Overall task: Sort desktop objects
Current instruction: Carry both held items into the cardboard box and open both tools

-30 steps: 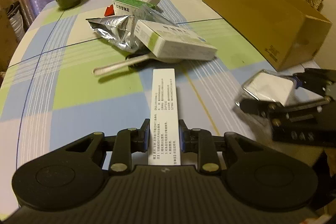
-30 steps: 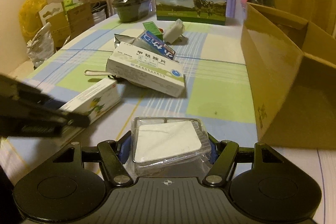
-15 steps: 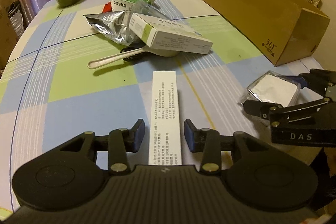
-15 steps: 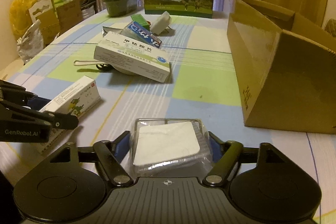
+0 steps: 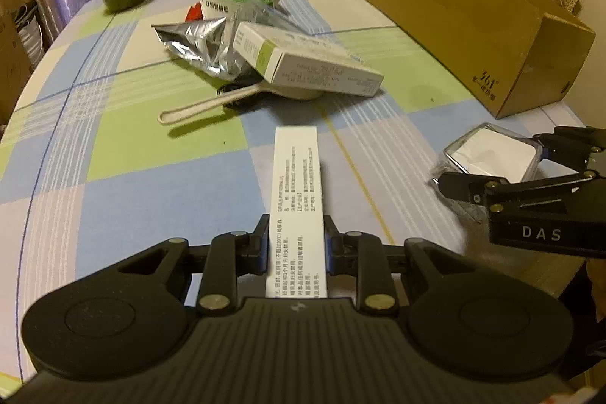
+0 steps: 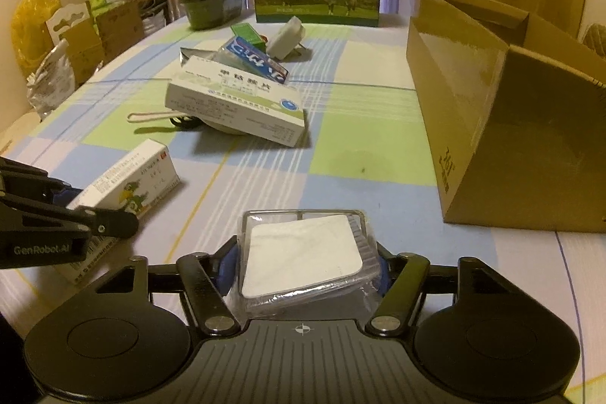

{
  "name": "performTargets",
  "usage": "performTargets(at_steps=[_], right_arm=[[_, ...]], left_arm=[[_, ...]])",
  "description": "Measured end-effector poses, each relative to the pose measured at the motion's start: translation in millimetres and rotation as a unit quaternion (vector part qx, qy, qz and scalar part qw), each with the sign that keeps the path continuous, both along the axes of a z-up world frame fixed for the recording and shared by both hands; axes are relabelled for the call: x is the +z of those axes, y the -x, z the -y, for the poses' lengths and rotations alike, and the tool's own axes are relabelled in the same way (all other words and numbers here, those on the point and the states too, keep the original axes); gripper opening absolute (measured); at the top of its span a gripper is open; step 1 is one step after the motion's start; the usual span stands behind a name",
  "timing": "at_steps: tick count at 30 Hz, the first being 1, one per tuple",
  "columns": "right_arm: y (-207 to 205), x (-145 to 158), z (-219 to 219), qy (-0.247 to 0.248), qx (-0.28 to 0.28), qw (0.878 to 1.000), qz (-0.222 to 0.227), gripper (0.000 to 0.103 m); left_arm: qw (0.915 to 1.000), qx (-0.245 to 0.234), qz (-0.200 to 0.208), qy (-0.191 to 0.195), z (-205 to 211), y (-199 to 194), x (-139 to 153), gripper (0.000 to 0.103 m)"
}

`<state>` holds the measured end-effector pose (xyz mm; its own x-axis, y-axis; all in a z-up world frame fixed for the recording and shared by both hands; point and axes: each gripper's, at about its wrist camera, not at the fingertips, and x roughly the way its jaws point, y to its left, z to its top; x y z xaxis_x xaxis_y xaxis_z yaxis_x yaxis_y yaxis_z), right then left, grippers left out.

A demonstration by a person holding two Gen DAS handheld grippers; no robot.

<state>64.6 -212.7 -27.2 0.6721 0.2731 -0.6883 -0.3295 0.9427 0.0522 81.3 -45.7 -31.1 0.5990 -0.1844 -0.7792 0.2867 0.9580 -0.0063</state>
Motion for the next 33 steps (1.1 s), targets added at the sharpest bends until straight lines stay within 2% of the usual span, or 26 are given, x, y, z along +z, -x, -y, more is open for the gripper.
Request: performTargets(at_steps=[4,16,25,33], right_arm=[[4.9,9.3,-2.6,-0.002,0.004,1.000,0.022,0.063],[20.6,31.9,-1.3,-0.017,-0.009,0.999,0.047,0.063],[20.3,84.8,27.2,-0.043,-0.047,0.995,0.076,0.063],[7.5,132.6,67.6,-0.046,-0.083,0.989,0.116,0.063]], left_arm=[[0.9999,0.000,0.015,0.005,1.0,5.3,12.3,0.021],[0.9992,0.014,0.030,0.024,8.2,29.5,40.4,0.021],[0.9979,0.013,0.051,0.037,25.2,29.3,81.0,0.021],[0.9959,-0.022,0.076,0.044,70.6,10.9,115.6,0.021]])
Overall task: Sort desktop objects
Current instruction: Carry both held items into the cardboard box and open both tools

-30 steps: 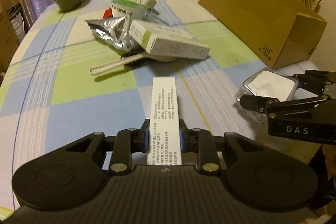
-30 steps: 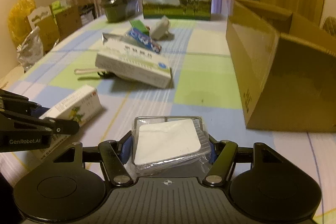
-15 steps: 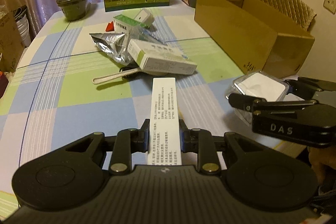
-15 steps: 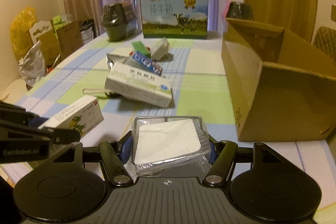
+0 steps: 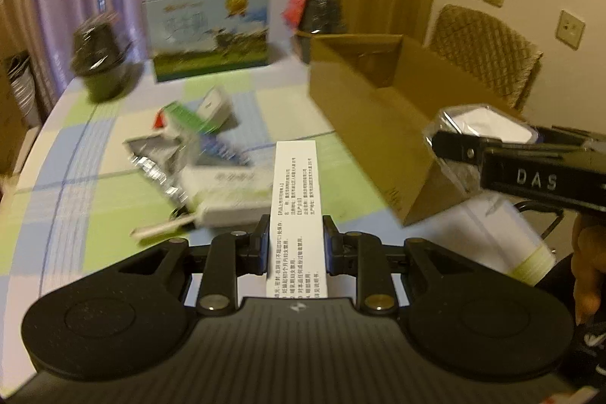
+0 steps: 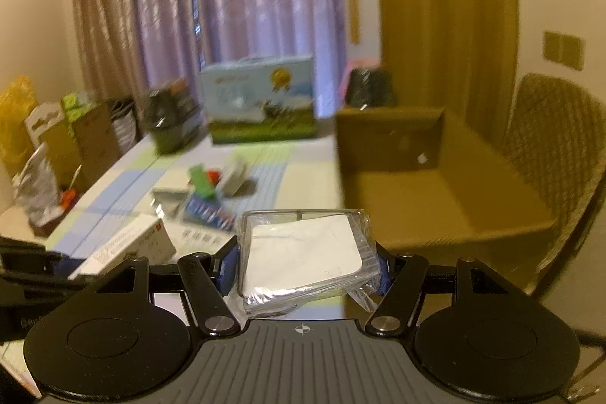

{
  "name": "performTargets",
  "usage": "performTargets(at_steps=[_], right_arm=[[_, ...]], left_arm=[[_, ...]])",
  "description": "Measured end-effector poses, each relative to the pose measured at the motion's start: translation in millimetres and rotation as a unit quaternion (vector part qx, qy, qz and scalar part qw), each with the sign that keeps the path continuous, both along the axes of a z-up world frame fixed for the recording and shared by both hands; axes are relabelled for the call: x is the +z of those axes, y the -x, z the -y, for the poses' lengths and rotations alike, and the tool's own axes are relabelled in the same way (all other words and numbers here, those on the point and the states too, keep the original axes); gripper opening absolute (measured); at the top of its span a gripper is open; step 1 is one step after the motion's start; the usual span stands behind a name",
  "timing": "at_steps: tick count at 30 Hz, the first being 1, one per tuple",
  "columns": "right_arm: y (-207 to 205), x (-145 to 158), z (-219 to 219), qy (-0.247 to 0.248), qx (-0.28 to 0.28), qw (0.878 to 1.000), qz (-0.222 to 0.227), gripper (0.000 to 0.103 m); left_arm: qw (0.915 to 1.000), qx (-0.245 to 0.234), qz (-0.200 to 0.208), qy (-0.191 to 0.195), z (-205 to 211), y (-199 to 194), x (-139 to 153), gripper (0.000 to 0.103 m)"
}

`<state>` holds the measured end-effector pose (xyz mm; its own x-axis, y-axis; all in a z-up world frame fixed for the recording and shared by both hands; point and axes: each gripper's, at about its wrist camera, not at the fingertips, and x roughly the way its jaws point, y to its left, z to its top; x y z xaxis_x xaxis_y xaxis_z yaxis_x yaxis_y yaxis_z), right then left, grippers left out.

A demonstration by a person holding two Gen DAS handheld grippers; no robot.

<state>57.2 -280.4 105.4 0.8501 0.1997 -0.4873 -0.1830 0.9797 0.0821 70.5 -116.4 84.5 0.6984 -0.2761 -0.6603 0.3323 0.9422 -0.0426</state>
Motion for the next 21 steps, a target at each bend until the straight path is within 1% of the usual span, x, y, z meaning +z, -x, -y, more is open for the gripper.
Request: performTargets(at_steps=[5,8,14,21], right_arm=[[-19.5,16.3,40.5,0.010,-0.035,0.999,0.015,0.063],[-34.5,19.0,66.7,0.013,-0.054,0.998,0.012,0.063],[-57.5,15.6,111.7,0.010,-0.077,0.997,0.001,0.063],[-83.5,0.2,139.6,-0.002,-0.088,0.996,-0.016,0.063]], left_arm=[[0.9994,-0.032,0.010,0.008,44.0,-17.4,14.9,0.021],[0.9987,-0.048,0.012,0.014,70.6,-31.2,18.9,0.021],[0.9970,-0.072,0.007,0.028,117.8,-65.6,16.5,0.021],[0.9955,-0.090,-0.002,0.029,156.1,-103.7,6.7,0.021]])
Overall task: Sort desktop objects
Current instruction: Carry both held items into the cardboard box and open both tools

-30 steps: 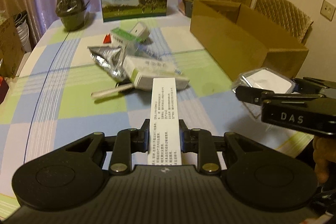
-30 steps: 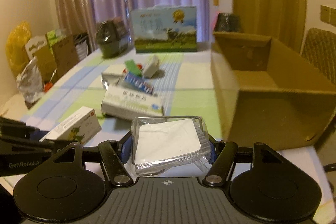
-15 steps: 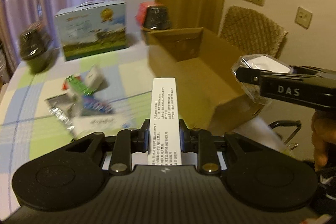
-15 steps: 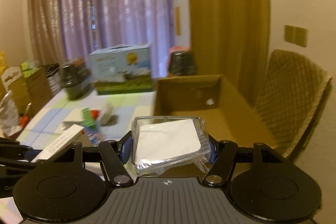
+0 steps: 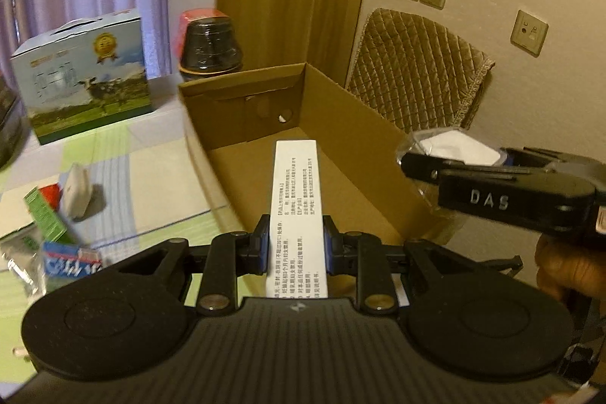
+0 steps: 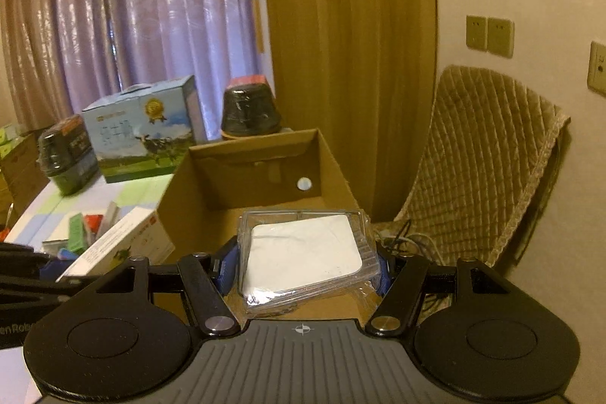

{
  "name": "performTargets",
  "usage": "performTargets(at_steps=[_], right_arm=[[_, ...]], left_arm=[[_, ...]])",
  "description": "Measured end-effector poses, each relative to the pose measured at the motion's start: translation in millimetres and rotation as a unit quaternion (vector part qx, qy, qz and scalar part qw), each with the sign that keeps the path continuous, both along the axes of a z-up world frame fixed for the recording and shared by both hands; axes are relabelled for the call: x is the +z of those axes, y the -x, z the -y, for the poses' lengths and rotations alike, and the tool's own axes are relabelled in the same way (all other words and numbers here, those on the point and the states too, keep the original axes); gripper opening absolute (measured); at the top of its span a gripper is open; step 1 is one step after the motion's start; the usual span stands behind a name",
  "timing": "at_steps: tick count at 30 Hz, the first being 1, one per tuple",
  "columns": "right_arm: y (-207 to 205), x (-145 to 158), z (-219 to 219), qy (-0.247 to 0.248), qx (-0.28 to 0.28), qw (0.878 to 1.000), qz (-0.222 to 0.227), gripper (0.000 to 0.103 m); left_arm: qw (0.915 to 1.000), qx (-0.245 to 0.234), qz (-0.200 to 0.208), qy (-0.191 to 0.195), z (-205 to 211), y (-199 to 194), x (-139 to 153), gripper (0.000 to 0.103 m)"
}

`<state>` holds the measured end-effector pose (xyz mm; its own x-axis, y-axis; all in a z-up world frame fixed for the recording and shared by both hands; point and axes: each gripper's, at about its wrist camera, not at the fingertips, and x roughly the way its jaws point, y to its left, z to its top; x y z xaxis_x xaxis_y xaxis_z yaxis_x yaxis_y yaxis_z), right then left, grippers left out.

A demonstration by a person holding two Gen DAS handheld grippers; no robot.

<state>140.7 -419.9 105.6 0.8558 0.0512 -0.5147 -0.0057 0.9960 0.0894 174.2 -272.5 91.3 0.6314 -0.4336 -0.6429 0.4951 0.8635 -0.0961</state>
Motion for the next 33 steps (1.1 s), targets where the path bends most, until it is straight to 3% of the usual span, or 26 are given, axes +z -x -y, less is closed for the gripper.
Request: performTargets(at_steps=[8,10,11,26,30,33], right_arm=[[-22.7,-15.7,11.4,-0.014,-0.003,1.000,-0.012,0.063],[-25.7,-18.1,12.8,-0.016,-0.004,1.000,-0.014,0.063],[-26.5,-18.7,13.3,-0.017,-0.004,1.000,-0.015,0.063],[-29.2,-22.0,0.5,-0.030,0.006,0.999,-0.025,0.063],[-28.8,-17.6,-3.7,-0.039,0.010,0.999,-0.013,0.078],[-25.3,-12.1,-5.7,-0.037,0.007,0.999,-0.008,0.080]], left_arm=[[0.9999,0.000,-0.009,-0.005,17.9,-28.5,-15.0,0.022],[1.0000,0.001,-0.005,-0.008,18.3,-30.8,-16.5,0.032],[1.0000,0.001,-0.003,-0.007,17.7,-30.9,-16.6,0.032],[0.9991,0.040,-0.001,0.013,-27.9,-8.3,-11.1,0.032],[0.9987,0.048,-0.004,0.017,-38.9,-3.5,-12.2,0.033],[0.9984,0.053,-0.002,0.017,-47.5,1.3,-11.8,0.033]])
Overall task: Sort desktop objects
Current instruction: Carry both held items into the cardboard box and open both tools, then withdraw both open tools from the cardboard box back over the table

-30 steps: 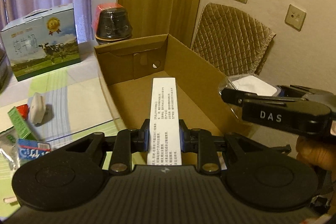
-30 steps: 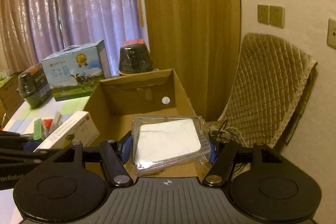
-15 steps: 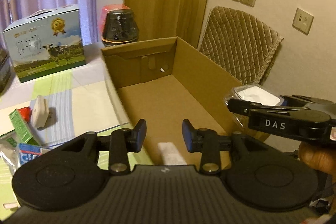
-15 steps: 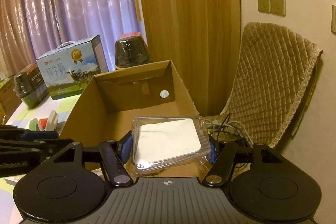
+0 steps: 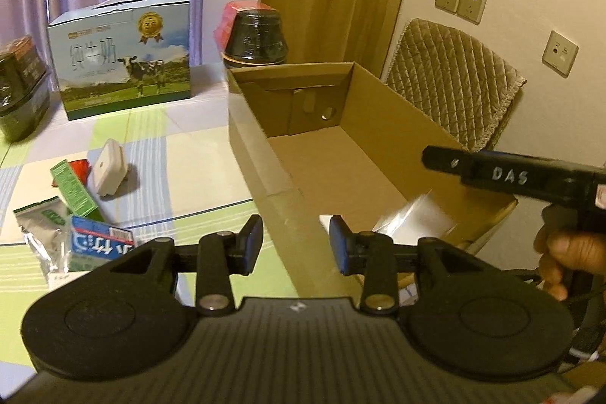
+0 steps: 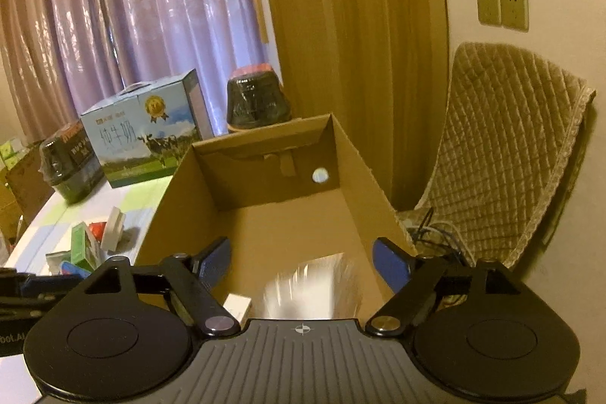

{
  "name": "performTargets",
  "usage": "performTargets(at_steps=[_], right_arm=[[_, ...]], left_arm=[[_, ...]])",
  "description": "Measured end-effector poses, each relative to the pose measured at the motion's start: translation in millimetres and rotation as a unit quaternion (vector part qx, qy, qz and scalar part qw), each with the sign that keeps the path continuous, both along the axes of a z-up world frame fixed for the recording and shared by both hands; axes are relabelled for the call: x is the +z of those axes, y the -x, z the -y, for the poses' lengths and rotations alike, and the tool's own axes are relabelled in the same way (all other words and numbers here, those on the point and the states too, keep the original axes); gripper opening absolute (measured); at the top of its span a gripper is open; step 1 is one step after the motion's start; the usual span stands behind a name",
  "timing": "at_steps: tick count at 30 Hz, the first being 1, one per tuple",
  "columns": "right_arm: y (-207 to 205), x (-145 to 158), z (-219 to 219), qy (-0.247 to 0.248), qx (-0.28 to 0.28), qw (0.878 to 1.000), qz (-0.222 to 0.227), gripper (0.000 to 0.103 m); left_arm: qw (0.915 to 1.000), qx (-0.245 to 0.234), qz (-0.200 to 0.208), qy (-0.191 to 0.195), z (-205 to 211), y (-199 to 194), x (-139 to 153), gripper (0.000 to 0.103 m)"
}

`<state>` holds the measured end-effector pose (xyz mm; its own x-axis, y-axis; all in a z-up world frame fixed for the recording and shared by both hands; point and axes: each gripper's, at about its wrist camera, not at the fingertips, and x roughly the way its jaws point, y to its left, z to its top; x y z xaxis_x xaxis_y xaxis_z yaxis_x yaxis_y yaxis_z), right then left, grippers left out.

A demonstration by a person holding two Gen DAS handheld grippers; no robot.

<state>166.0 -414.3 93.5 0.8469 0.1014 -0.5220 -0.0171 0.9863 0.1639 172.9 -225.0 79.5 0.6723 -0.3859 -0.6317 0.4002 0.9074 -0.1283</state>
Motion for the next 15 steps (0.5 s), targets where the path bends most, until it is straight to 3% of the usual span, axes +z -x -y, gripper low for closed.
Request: performTargets(at_steps=[15], right_arm=[[55.0,36.8,-26.3,-0.019,0.004,0.999,0.026,0.084]], left_arm=[[0.9987,0.050,-0.004,-0.007,-74.1,49.8,2.0,0.038]])
